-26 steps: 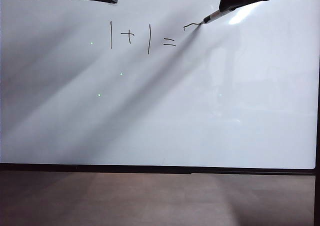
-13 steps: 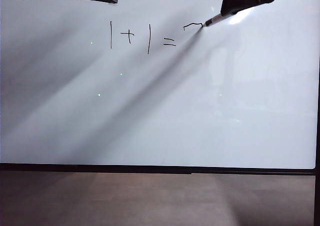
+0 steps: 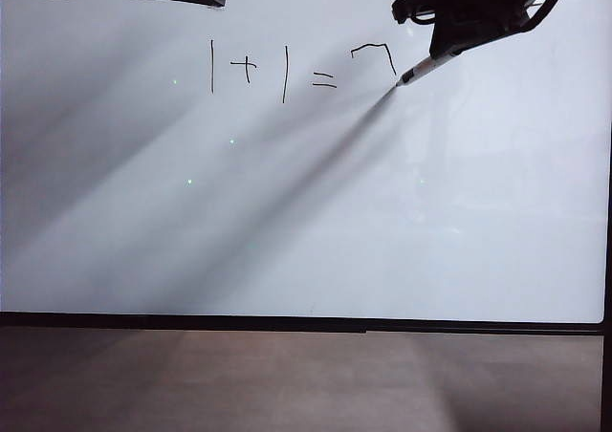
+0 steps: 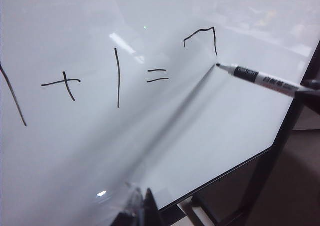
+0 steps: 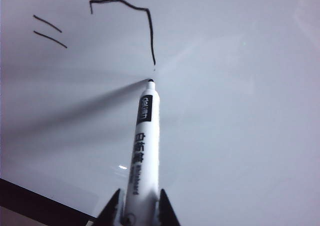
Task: Reach to the right to find the marker pen, pick it up, and write the answer to the math problem on the whiteboard.
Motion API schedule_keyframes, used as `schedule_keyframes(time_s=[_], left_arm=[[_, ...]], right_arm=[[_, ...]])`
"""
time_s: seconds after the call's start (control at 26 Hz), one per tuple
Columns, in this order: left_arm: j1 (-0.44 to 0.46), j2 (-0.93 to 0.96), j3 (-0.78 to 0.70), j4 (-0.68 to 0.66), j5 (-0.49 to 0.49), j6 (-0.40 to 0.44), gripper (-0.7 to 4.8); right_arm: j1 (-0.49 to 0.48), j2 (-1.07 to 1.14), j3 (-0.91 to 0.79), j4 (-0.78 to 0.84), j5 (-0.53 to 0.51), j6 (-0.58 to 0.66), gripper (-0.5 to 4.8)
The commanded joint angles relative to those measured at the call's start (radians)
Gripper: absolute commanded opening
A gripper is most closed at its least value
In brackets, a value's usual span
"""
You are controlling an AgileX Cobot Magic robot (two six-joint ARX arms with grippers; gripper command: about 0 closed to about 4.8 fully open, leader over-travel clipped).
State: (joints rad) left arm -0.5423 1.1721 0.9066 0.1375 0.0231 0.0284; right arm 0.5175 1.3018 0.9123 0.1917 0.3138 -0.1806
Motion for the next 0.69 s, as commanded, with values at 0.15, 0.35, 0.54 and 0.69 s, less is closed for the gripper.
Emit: schedule_keyframes(time_s=[0.15, 0.35, 0.54, 0.69], left_arm=[[0.001, -0.005, 0.001, 0.011, 0.004, -0.002, -0.05], [0.001, -0.005, 0.001, 0.016, 0.004, -0.002, -0.05], [0.001, -0.005, 0.001, 0.013, 0.004, -0.002, -0.05], [0.001, -0.006, 0.001, 0.01, 0.008, -0.002, -0.05]], right_arm=[[0.011, -0.023, 0.004, 0.08, -0.083, 0.005, -0.07], [0.073, -0.046, 0.004, 0.086, -0.08, 0.004, -0.07], [0.077, -0.042, 0.004, 0.081, -0.022, 0.003, -0.07], [0.06, -0.047, 0.004, 0.087, 0.035, -0.024, -0.07]])
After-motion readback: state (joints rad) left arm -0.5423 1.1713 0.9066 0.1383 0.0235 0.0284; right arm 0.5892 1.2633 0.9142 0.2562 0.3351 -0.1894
